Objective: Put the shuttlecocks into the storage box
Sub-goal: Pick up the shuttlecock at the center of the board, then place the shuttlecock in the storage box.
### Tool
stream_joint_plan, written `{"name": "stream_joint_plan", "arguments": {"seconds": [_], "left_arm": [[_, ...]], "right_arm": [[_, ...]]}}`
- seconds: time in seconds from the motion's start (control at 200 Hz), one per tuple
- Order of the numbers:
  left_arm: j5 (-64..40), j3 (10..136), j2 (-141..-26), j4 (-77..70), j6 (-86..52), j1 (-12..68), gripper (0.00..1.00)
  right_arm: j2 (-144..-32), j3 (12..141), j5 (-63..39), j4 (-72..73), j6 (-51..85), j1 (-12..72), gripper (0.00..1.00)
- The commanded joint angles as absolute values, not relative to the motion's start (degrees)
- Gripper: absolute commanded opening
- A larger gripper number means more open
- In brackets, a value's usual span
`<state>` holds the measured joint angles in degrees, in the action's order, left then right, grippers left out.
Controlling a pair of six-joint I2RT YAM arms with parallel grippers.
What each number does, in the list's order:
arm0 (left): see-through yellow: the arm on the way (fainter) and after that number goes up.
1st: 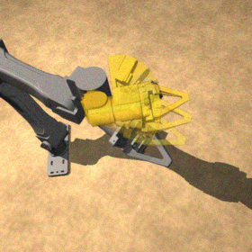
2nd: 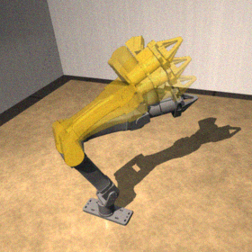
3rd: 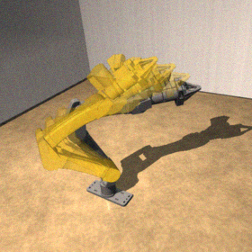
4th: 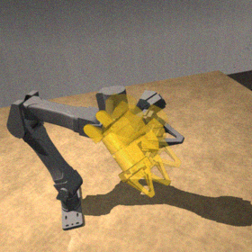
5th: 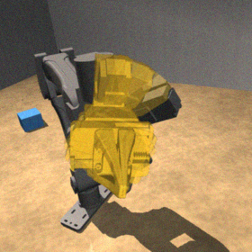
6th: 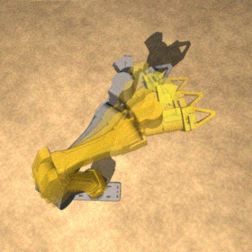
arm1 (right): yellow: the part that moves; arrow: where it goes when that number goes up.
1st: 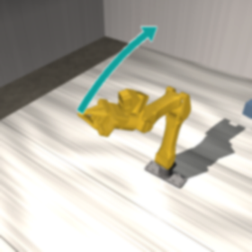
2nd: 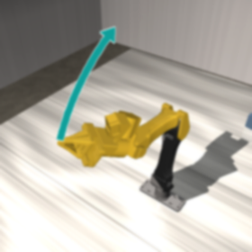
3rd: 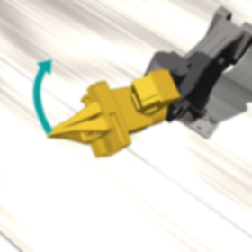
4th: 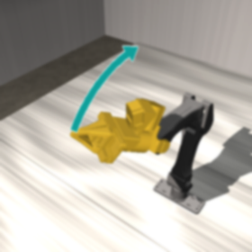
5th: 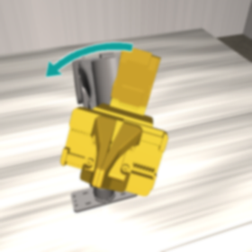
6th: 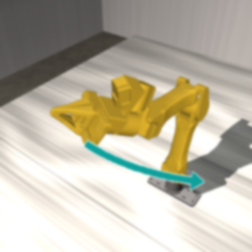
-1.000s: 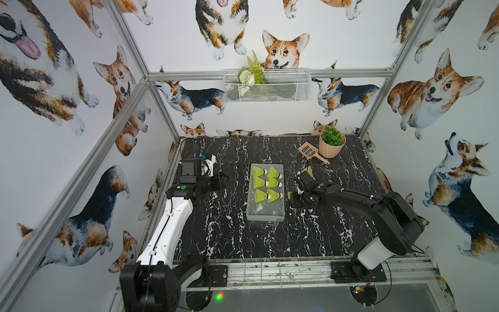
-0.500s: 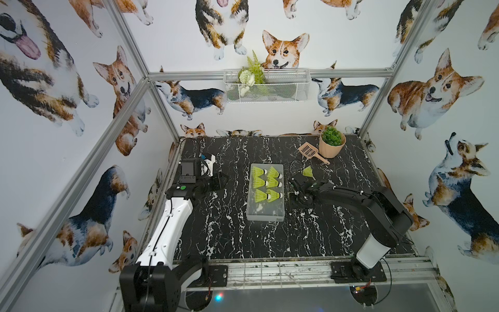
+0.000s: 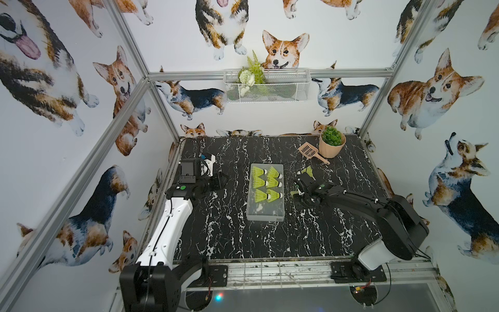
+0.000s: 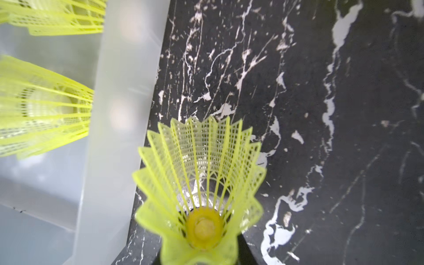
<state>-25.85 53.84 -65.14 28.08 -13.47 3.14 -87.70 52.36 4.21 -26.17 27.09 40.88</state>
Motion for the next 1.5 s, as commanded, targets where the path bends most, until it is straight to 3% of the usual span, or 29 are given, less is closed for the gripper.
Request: {"name": "stream_joint_plan", "arguments": {"seconds": [0.0, 0.546, 0.836, 1.497], "left_arm": [[-33.3, 53.4, -65.2, 24.1, -13.7, 3.3, 0.48], [-38.8, 66.6, -75.3, 26.8, -6.4, 29.7, 0.48], [-39.7, 72.2, -79.6, 29.7, -0.7, 35.2, 0.48], [-42.4, 74.6, -84.5, 31.9, 3.1, 37.7, 0.43]], "right_arm": [[-84.1, 52.9, 0.6, -28.3, 20.9, 41.0, 0.21], [-79.3, 64.1, -15.1, -40.6, 9.0, 41.0, 0.21], [-79.1, 66.7, -20.5, -42.8, 7.4, 41.0, 0.21], [-79.0, 67.6, -26.4, -43.2, 6.8, 41.0, 0.21]]}}
